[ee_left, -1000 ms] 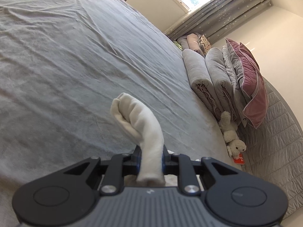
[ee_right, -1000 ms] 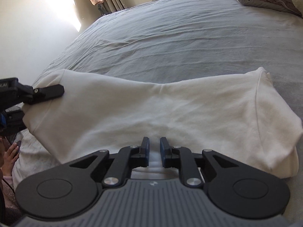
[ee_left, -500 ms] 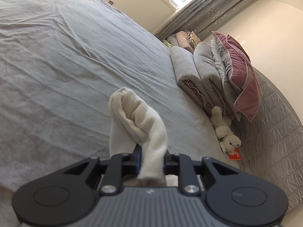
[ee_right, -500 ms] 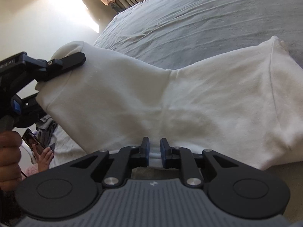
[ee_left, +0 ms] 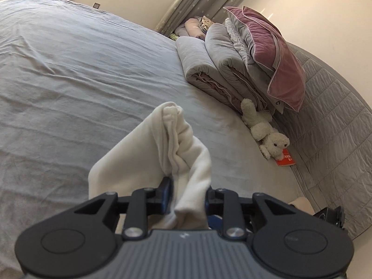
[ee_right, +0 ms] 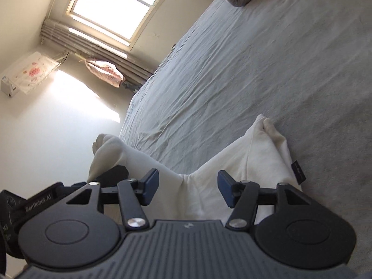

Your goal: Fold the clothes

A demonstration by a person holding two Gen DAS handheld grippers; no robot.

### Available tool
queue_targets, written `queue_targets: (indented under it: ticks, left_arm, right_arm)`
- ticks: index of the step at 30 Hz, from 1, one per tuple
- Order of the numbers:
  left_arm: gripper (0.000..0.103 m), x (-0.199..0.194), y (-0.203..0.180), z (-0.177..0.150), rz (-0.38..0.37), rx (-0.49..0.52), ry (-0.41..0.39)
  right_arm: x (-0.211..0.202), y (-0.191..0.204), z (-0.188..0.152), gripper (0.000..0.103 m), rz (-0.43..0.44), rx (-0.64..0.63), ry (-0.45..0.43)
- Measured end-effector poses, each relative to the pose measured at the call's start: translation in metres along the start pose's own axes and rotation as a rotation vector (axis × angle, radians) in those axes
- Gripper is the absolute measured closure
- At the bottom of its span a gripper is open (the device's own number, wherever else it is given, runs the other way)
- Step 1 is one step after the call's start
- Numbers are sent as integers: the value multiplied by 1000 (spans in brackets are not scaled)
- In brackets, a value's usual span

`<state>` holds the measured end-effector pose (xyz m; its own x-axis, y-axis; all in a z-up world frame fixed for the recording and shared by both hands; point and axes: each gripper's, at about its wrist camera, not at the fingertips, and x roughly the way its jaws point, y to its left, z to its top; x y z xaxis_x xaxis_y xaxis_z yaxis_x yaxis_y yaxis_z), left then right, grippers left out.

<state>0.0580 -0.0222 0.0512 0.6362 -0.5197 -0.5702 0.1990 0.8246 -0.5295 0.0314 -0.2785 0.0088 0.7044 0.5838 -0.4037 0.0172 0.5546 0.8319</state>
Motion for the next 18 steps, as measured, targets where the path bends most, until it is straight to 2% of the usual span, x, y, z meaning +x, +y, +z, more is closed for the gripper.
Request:
queue_targets:
  ticks: [5, 9, 11, 13, 18]
  left_arm:
    - [63, 25, -14, -9, -7, 49, 58]
    - [55, 41, -17, -18, -39, 88, 119]
    - [43, 45, -13, -21, -103, 72, 150]
    - [42, 43, -7, -23, -189, 46, 167]
    - [41, 21, 4, -14, -219, 63, 59]
  right_arm:
    - [-14, -26, 16, 41, 23, 156, -39]
    - [-23, -35, 19, 39, 22, 215, -47]
    - [-26, -39, 21, 39, 7, 228, -53]
    - [-28, -41, 20, 39, -2, 235, -55]
    - [-31, -40, 19, 39, 6, 214, -41]
